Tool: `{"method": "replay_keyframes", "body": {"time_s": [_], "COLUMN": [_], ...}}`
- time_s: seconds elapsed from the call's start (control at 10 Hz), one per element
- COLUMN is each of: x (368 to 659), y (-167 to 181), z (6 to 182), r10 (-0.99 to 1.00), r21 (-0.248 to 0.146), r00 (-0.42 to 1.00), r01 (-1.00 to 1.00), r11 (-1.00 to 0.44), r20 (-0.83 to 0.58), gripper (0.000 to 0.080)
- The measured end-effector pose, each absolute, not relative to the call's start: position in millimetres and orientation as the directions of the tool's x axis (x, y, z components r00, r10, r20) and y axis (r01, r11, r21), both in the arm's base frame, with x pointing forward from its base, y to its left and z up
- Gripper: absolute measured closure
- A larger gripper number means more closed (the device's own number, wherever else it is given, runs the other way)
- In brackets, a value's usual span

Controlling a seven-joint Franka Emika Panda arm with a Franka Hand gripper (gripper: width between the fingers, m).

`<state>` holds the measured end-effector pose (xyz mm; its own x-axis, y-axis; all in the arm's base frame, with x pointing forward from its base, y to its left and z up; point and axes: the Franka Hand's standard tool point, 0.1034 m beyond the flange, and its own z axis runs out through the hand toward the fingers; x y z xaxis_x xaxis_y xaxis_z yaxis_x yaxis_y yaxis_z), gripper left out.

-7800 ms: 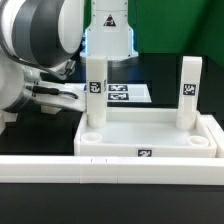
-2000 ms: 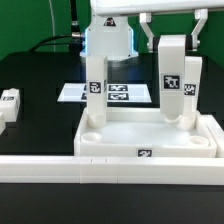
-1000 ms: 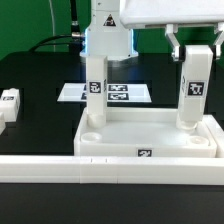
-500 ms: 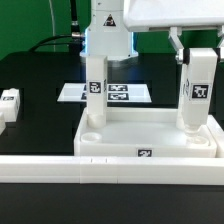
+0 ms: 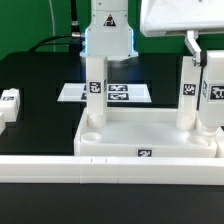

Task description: Assemble desk

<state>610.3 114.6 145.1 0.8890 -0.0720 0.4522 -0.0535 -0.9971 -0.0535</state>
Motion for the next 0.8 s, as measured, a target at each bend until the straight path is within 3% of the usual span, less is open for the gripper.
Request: {"method": "replay_keyframes", "body": {"time_s": [0.8], "x": [611], "y": [101], "z": [138.3], "r10": [-0.036], "r21": [-0.024], "r00": [0.894], "r01": [-0.028], "r11": [-0.999], "r20": [0.446], "gripper": [0.0508]}}
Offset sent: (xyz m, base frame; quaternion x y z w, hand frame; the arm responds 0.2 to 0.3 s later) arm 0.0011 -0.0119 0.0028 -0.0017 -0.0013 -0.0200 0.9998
